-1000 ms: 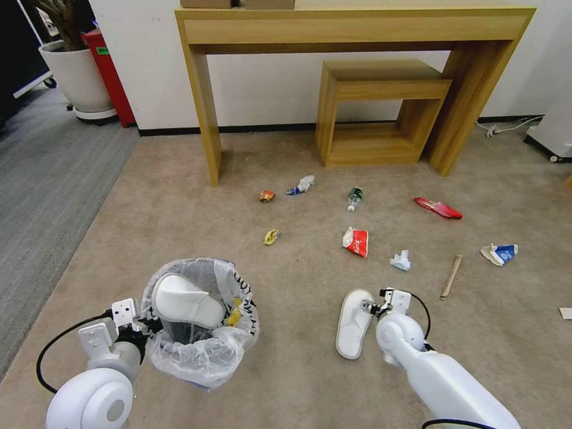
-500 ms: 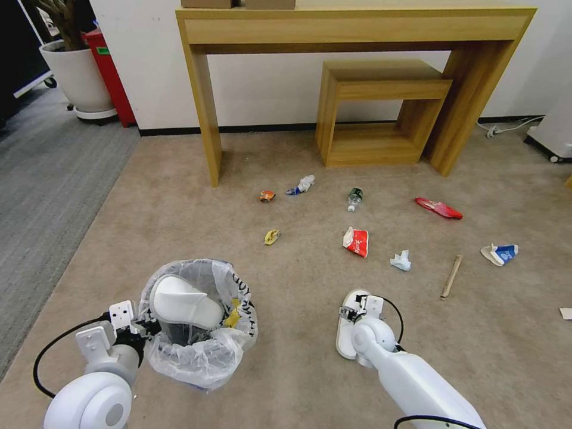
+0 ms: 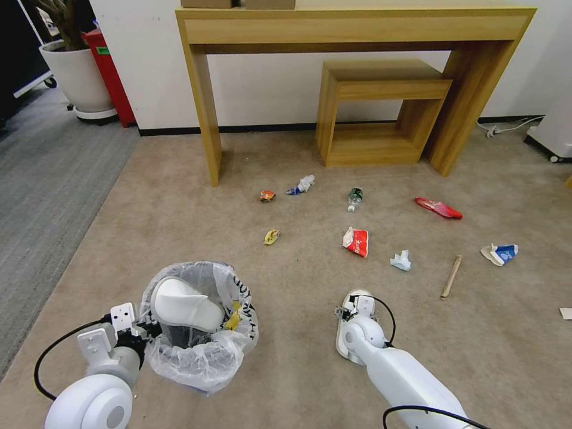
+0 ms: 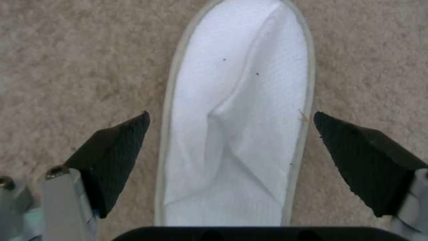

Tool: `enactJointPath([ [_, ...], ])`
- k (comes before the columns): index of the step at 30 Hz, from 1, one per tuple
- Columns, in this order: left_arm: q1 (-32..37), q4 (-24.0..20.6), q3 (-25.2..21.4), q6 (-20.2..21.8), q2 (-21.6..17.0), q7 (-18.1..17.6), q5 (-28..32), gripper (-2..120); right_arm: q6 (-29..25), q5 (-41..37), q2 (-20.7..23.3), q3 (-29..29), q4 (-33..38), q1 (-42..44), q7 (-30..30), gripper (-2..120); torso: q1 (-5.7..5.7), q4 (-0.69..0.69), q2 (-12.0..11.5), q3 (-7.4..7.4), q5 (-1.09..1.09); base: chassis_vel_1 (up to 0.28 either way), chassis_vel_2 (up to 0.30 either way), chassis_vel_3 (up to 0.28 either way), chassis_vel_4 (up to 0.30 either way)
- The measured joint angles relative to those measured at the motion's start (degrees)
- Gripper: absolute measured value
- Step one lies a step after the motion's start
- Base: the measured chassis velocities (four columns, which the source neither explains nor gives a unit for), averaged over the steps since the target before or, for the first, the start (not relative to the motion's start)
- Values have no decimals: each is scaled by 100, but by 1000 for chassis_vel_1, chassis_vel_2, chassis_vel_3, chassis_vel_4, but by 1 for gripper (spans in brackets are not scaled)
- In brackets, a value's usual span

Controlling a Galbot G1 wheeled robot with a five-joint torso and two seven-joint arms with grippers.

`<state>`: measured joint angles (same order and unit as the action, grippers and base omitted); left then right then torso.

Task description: Pick up the trash bin and place the garbage on the floor into it.

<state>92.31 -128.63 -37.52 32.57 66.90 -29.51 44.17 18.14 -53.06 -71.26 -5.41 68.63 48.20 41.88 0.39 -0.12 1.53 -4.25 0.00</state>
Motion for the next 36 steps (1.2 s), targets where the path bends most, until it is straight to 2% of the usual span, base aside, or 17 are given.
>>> enactJointPath([
  [2, -4, 3, 2, 0, 1, 0, 0, 1, -8, 16, 0, 4, -20, -6, -7, 87, 0, 0, 0, 0, 0, 0, 0, 0, 0],
  [5, -20, 57, 40, -12, 17, 1, -7, 1, -77, 83, 17, 20, -126, -22, -60, 71, 0, 0, 0, 0, 0, 0, 0, 0, 0],
  [7, -20, 69, 51, -19, 16, 2, -13, 1, -96, 100, 21, 23, -156, -22, -74, 67, 0, 0, 0, 0, 0, 0, 0, 0, 0],
  [9, -26, 83, 66, -33, 16, 6, -16, 1, -127, 148, 25, 26, -239, -22, -125, 55, 0, 0, 0, 0, 0, 0, 0, 0, 0],
  [10, -26, 83, 66, -33, 16, 6, -16, 1, -127, 148, 25, 26, -239, -22, -125, 55, 0, 0, 0, 0, 0, 0, 0, 0, 0],
  [13, -35, 86, 77, -49, 8, 13, -17, 1, -172, 208, 24, 11, -332, -23, -170, 42, 0, 0, 0, 0, 0, 0, 0, 0, 0],
  [14, -35, 86, 77, -49, 8, 13, -17, 1, -172, 208, 24, 11, -332, -23, -170, 42, 0, 0, 0, 0, 0, 0, 0, 0, 0],
  [17, -60, 97, 107, -69, 8, 31, -20, 1, -223, 286, 17, -10, -388, -19, -214, 27, 0, 0, 0, 0, -1, 0, 0, 0, 0],
  [18, -60, 97, 107, -69, 8, 31, -20, 1, -223, 286, 17, -10, -388, -19, -214, 27, 0, 0, 0, 0, -1, 0, 0, 0, 0],
  [21, -96, 133, 141, -84, 14, 38, -27, 1, -263, 323, 19, -30, -391, -8, -259, 13, 0, 0, 0, 0, 0, 0, 0, 0, 0],
  [23, -100, 135, 146, -89, 15, 38, -28, 1, -315, 337, 22, -41, -398, -8, -306, 10, 0, 0, 0, 0, 0, 0, 0, 0, 0],
  [24, -100, 136, 150, -97, 14, 40, -29, 1, -482, 346, 30, -53, -400, -1, -448, 2, 0, 0, 0, 0, 0, 0, 0, 0, 0],
  [27, -100, 136, 152, -108, -3, 45, -29, 1, -717, 371, 104, -66, -252, 68, -671, 0, 0, 0, -1, 0, -1, 0, 0, 0, 0],
  [31, -121, 147, 122, -109, -45, 46, -16, 1, -1013, 336, 353, -13, 284, 251, -980, 0, 0, -1, -1, 0, -1, 0, 0, 0, 0],
  [34, -138, 183, 111, -109, -68, 46, -7, 1, -1573, 354, 700, 101, 1017, 403, -1484, 0, 0, -1, -1, 0, 0, 0, 0, 0, 0],
  [35, -138, 183, 111, -109, -68, 46, -7, 1, -1573, 354, 700, 101, 1017, 403, -1484, 0, 0, -1, -1, 0, 0, 0, 0, 0, 0],
  [36, -138, 188, 111, -109, -68, 46, -6, 1, -1757, 330, 847, 137, 1307, 444, -1663, 0, 0, 0, -1, 0, 0, 0, 0, 0, 0],
])
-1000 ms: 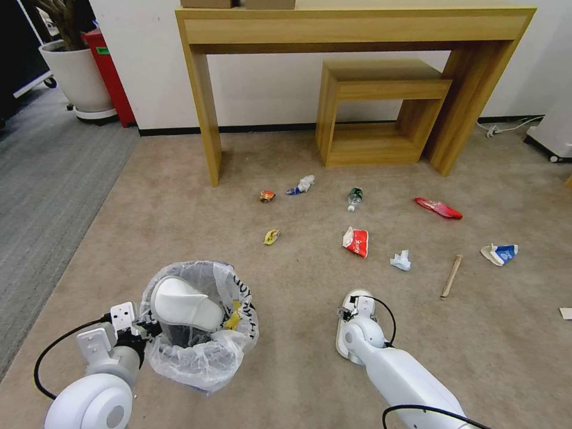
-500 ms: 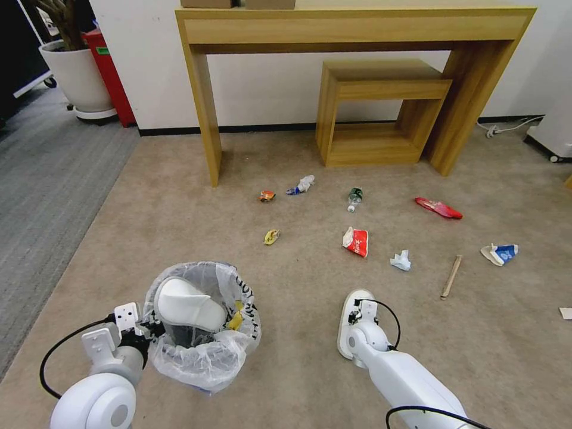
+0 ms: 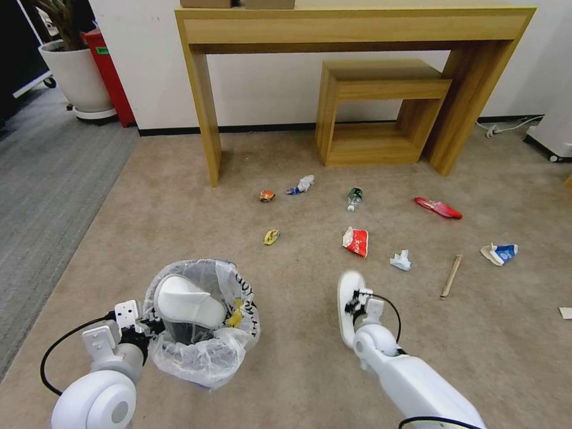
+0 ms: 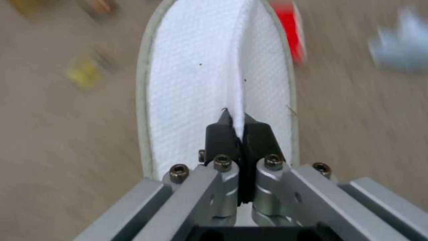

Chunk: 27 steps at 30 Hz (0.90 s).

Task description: Pick up the trash bin and place the garbage on the floor into it.

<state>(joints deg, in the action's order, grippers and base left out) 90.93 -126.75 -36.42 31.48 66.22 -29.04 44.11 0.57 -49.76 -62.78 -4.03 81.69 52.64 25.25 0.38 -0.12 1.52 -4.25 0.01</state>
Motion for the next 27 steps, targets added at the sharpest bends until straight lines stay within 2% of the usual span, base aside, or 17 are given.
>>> enactJointPath([
  [3, 4, 1, 1, 0, 4, 0, -3, 1, -198, -38, 195, 39, 395, 55, -251, 0, 0, 0, 0, 0, 0, 0, 0, 0, 0],
  [6, 18, -6, 10, 0, 14, 0, -6, 1, -596, -59, 591, 67, 1454, 147, -829, 0, 0, 0, 0, 0, 0, 0, 0, 0, 0],
  [7, 18, -6, 10, 0, 14, 0, -6, 1, -596, -59, 591, 67, 1454, 147, -829, 0, 0, 0, 0, 0, 0, 0, 0, 0, 0],
  [10, 20, -39, 21, 10, 22, -2, -6, 1, -923, -88, 872, -51, 2308, 150, -1274, 0, 0, 0, 0, 0, -1, 0, 0, 0, 0],
  [11, 20, -39, 21, 10, 22, -2, -6, 1, -923, -88, 872, -51, 2308, 150, -1274, 0, 0, 0, 0, 0, -1, 0, 0, 0, 0],
  [12, 21, -59, 27, 21, 27, -5, -5, 1, -1038, -171, 985, -116, 2589, 116, -1473, 0, 0, -1, 0, 0, -1, 0, 0, 0, 0],
  [13, 24, -108, 45, 47, 35, -18, -1, 1, -1307, -331, 1248, -309, 3167, -68, -1982, 0, 0, 0, 0, 0, -1, 0, 0, 0, 0],
  [14, 21, -139, 56, 75, 43, -30, 7, 1, -1465, -413, 1402, -469, 3439, -260, -2316, 0, 0, 0, 0, 0, 0, 0, 0, 0, 0],
  [16, 20, -150, 59, 84, 45, -34, 11, 1, -1533, -449, 1454, -540, 3508, -343, -2444, 0, 0, 0, 0, 0, 0, 0, 0, 0, 0],
  [21, 7, -239, 65, 154, 66, -62, 53, 1, -1938, -646, 1581, -1056, 3578, -935, -3241, 0, 0, 0, 0, 0, -2, 0, 0, 0, 0],
  [27, 50, -355, 58, 192, 107, -78, 71, 1, -2090, -626, 1531, -1655, 3471, -1516, -3605, 0, 0, 0, 0, 0, 0, 0, 0, 0, 0],
])
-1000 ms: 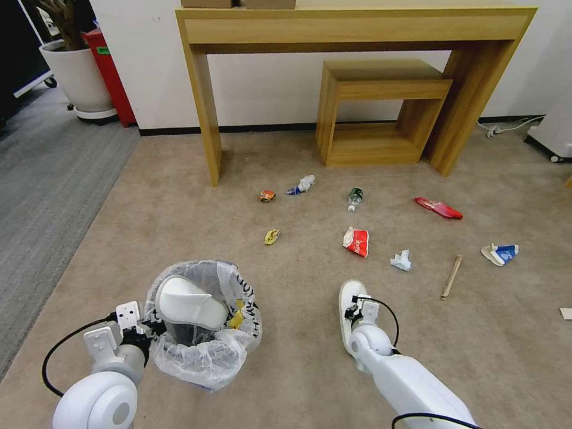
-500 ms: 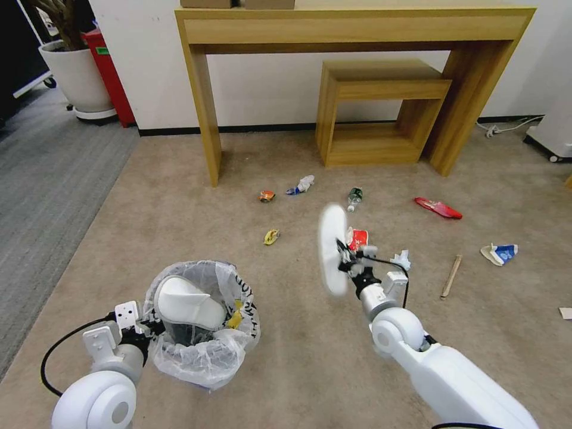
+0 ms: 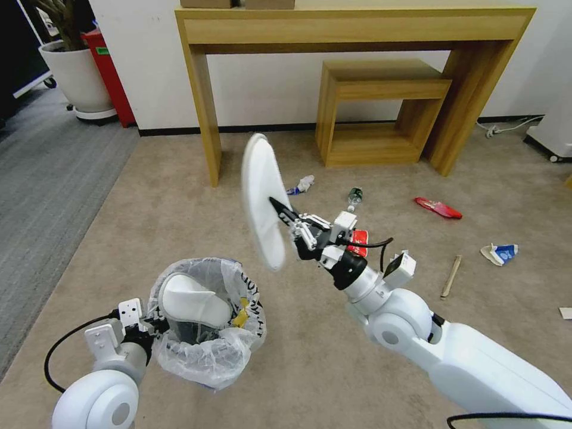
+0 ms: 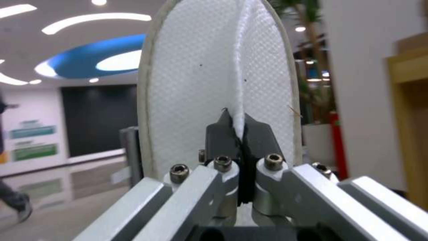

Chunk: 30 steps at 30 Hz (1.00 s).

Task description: Pick up the trash bin and place the garbage on the floor into it.

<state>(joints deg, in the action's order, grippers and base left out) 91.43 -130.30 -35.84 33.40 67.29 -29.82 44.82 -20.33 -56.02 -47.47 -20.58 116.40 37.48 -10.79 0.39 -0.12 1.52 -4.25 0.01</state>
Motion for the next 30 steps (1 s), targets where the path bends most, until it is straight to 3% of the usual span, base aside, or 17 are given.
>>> enactJointPath([
  [11, 276, -395, -131, 36, 101, -7, 4, 1, -218, 246, -455, -1741, -739, -1149, -236, 0, 0, 0, 0, 0, 0, 0, 0, 0, 0],
  [30, 500, -637, -245, 10, 120, 7, -5, 1, -402, 499, -1070, -2805, -1583, -1671, -207, 0, 0, -1, 1, 0, 0, 0, 0, 0, 0],
])
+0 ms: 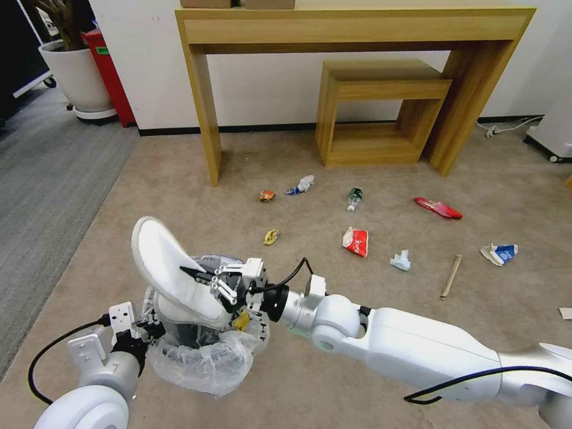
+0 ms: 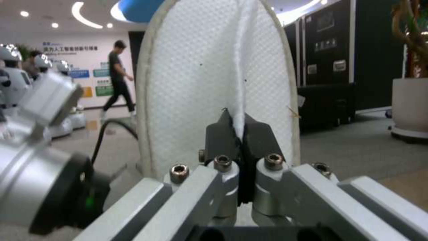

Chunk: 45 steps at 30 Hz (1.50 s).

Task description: Pick up the trash bin and place the garbage on the floor into it.

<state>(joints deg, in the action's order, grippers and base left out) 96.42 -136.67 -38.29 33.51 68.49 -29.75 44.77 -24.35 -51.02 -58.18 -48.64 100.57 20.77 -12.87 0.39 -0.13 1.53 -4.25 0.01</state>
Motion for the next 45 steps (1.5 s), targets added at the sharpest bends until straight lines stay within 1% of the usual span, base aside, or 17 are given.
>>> enactJointPath([
  [9, 56, -57, -31, -24, -6, 9, 1, 1, -151, 274, -340, -249, -408, -12, 16, 0, 0, 0, 0, 0, 0, 0, 0, 0, 0],
  [13, 83, -63, -30, -55, -9, 23, 1, 1, -246, 467, -683, -340, -761, -49, 18, 0, 0, 1, 0, 0, 1, 0, 0, 0, 0],
  [14, 83, -63, -30, -55, -9, 23, 1, 1, -246, 467, -683, -340, -761, -49, 18, 0, 0, 1, 0, 0, 1, 0, 0, 0, 0],
  [17, 62, -45, -22, -73, -36, 28, 7, 1, -342, 658, -891, -369, -1026, -55, 19, 0, 0, 1, 0, 0, 0, 0, 0, 0, 0],
  [21, 64, -42, -32, -92, -58, 28, 15, 1, -366, 808, -897, -362, -1104, -55, 17, 0, 0, 1, 0, 0, 0, 0, 0, 0, 0],
  [26, 39, -28, -31, -113, -81, 29, 34, 1, -399, 1168, -670, -254, -1262, -66, -16, 0, 0, -1, 0, 0, 0, 0, 0, 0, 0],
  [28, 8, -1, -16, -116, -82, 31, 38, 1, -419, 1238, -605, -217, -1304, -65, -40, 10, 0, -1, 0, 0, -1, 0, 0, 0, 0],
  [29, 8, -1, -16, -116, -82, 31, 38, 1, -419, 1238, -605, -217, -1304, -65, -40, 10, 0, -1, 0, 0, -1, 0, 0, 0, 0],
  [32, -6, 22, -9, -119, -79, 30, 37, 1, -419, 1267, -545, -200, -1278, -53, -60, 24, 0, 1, 0, 0, -1, 0, 0, 0, 0],
  [33, -6, 22, -9, -119, -79, 30, 37, 1, -419, 1267, -545, -200, -1278, -53, -60, 24, 0, 1, 0, 0, -1, 0, 0, 0, 0],
  [34, -6, 22, -5, -120, -74, 30, 36, 1, -419, 1270, -541, -199, -1267, -45, -62, 27, 0, 0, 0, 0, -1, 0, 0, 0, 0],
  [37, 14, 22, -1, -127, -69, 30, 26, 1, -415, 1282, -566, -197, -1250, -25, -67, 43, 0, 1, 0, 0, -1, 0, 0, 0, 0],
  [38, 14, 22, -1, -127, -69, 30, 26, 1, -415, 1282, -566, -197, -1250, -25, -67, 43, 0, 1, 0, 0, -1, 0, 0, 0, 0],
  [40, 17, 22, -32, -132, -83, 31, 28, 1, -396, 1280, -568, -190, -1189, -17, -68, 51, 0, 1, 0, 0, -1, 0, 0, 0, 0],
  [41, 17, 22, -32, -132, -83, 31, 28, 1, -396, 1280, -568, -190, -1189, -17, -68, 51, 0, 1, 0, 0, -1, 0, 0, 0, 0],
  [44, 18, 62, -125, -133, -134, 28, 69, 1, -233, 1150, -452, 27, -866, 59, 47, 68, 0, 1, 0, 0, -1, 0, 0, 0, 0],
  [45, 18, 62, -125, -133, -134, 28, 69, 1, -233, 1150, -452, 27, -866, 59, 47, 68, 0, 1, 0, 0, -1, 0, 0, 0, 0],
])
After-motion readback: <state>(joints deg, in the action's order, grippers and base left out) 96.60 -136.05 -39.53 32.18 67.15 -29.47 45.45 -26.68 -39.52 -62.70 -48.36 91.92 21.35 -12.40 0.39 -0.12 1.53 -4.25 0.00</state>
